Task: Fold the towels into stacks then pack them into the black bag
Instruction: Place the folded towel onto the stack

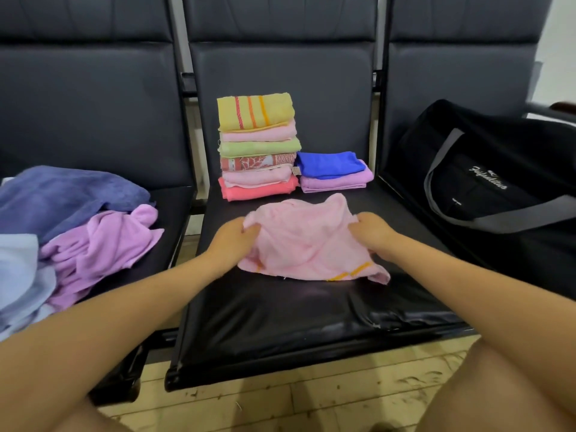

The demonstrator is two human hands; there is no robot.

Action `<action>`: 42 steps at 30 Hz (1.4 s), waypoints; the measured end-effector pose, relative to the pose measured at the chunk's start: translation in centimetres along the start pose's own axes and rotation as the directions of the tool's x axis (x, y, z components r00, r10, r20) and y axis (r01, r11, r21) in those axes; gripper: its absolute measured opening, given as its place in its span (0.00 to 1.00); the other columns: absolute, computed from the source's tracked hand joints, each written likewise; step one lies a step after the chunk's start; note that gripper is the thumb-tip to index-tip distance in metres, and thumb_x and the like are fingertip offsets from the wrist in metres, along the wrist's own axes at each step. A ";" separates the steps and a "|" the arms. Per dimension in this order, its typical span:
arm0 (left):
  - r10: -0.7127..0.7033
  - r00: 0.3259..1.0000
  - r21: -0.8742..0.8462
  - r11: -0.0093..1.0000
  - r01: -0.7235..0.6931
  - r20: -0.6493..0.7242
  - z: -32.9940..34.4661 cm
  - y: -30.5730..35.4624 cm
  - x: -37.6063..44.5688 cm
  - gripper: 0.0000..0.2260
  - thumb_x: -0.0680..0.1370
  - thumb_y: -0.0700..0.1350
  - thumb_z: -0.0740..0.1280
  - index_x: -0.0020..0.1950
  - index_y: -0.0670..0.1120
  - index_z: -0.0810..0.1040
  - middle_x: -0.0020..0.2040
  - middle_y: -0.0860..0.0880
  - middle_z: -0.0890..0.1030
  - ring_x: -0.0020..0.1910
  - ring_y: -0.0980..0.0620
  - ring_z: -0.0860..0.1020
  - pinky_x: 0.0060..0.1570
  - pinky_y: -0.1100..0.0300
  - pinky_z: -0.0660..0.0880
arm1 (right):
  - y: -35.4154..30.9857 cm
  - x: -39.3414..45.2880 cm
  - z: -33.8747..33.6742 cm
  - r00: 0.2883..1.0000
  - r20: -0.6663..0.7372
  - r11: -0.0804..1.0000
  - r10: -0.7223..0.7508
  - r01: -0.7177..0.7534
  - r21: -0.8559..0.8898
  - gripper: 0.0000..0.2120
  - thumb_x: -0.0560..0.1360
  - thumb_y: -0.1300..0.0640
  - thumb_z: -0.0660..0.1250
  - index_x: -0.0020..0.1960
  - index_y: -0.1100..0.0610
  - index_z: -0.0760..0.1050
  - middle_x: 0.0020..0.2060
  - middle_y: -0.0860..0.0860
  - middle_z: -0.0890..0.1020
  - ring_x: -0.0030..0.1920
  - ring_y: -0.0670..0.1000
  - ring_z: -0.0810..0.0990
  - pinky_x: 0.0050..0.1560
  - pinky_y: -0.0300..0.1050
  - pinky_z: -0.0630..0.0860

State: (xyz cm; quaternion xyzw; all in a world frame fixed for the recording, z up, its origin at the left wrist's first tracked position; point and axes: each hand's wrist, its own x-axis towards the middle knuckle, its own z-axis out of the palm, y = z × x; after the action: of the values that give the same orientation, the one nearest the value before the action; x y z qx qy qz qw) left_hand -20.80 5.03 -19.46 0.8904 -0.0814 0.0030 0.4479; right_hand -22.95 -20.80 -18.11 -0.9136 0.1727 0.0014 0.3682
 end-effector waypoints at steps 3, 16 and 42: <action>-0.102 0.994 -0.413 0.904 0.108 0.038 -1.8 3.1 -0.2 0.12 0.81 0.48 0.60 0.58 0.44 0.77 0.56 0.44 0.81 0.55 0.46 0.79 0.60 0.50 0.75 | -0.6 -0.3 -2.0 0.990 -0.119 0.976 -0.081 0.103 0.194 0.10 0.76 0.61 0.60 0.46 0.69 0.75 0.41 0.56 0.75 0.43 0.52 0.71 0.41 0.44 0.67; -0.284 0.900 -0.595 0.678 0.433 0.331 -4.9 4.6 -3.6 0.05 0.78 0.41 0.64 0.46 0.44 0.79 0.45 0.44 0.81 0.38 0.51 0.81 0.43 0.60 0.76 | -0.4 -3.0 -6.1 0.961 0.251 0.815 0.117 -0.237 0.529 0.09 0.80 0.62 0.60 0.41 0.59 0.74 0.33 0.54 0.80 0.38 0.53 0.78 0.36 0.42 0.75; -0.256 0.931 0.205 0.957 0.205 0.260 3.6 0.5 4.2 0.09 0.79 0.49 0.62 0.46 0.46 0.76 0.43 0.49 0.76 0.44 0.48 0.74 0.39 0.60 0.71 | -1.2 5.2 5.7 0.968 0.206 0.959 -0.144 0.188 -0.211 0.18 0.77 0.45 0.63 0.58 0.58 0.75 0.50 0.54 0.78 0.52 0.55 0.77 0.47 0.46 0.72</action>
State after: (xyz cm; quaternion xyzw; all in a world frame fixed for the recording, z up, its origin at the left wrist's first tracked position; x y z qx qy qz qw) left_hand -16.94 1.21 -20.90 0.9207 -0.0387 -0.1703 0.3490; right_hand -16.96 -17.80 -22.13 -0.9568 0.0581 0.0769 0.2742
